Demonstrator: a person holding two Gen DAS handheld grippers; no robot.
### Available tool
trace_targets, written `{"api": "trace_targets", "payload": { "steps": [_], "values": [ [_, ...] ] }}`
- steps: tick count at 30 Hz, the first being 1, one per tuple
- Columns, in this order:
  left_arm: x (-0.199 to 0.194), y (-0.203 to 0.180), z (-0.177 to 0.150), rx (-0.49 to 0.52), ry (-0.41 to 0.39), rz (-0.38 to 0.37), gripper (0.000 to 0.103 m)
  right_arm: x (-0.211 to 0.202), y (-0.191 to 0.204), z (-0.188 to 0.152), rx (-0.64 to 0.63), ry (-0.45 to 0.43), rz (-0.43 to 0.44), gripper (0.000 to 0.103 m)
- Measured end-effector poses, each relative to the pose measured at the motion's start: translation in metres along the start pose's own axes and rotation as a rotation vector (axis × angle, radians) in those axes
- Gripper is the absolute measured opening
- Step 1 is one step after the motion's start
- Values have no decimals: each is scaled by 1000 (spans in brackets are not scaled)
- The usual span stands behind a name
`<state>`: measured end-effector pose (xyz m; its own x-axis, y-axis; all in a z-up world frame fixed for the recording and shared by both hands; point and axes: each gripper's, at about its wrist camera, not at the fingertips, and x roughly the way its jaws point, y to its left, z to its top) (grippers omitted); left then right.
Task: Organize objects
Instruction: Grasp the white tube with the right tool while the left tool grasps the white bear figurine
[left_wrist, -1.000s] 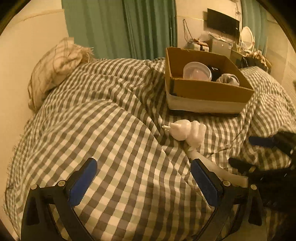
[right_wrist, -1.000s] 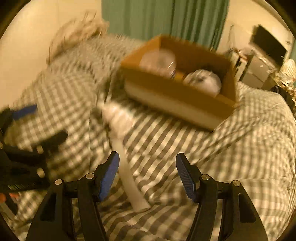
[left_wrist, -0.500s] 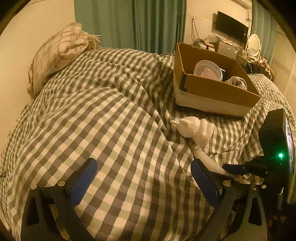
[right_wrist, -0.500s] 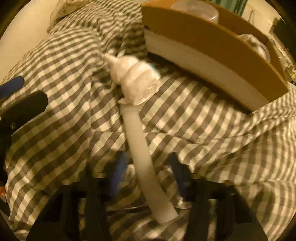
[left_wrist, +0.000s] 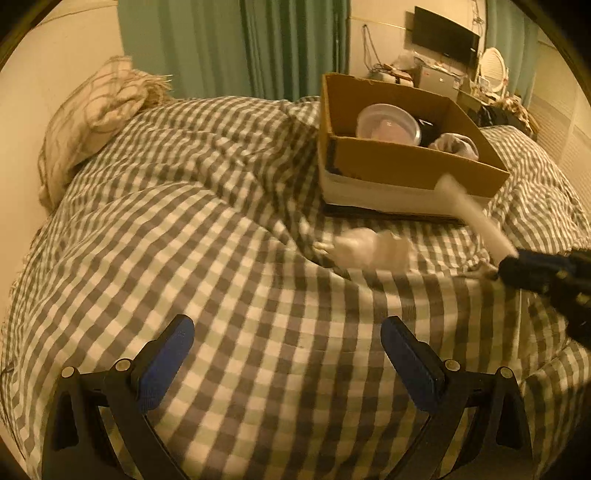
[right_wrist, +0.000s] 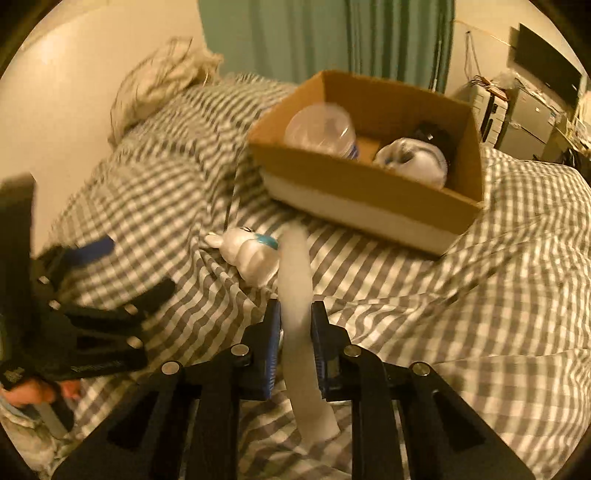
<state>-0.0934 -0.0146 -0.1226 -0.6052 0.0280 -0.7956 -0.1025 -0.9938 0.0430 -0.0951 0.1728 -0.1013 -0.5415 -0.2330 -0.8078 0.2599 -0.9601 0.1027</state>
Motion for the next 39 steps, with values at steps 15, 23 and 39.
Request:
{"api": "trace_targets", "payload": {
  "steps": [15,23,39],
  "values": [
    [15,-23,30,-23,-32,-52,103,-19,-42,10,87,-70,-105,16],
    [61,-47,30,34,39,-76,103,-7,-45,7,90,-44,-104,15],
    [53,-43,24,30,57,-135,73,-14,-35,3,73,-57,-117,16]
  ]
}}
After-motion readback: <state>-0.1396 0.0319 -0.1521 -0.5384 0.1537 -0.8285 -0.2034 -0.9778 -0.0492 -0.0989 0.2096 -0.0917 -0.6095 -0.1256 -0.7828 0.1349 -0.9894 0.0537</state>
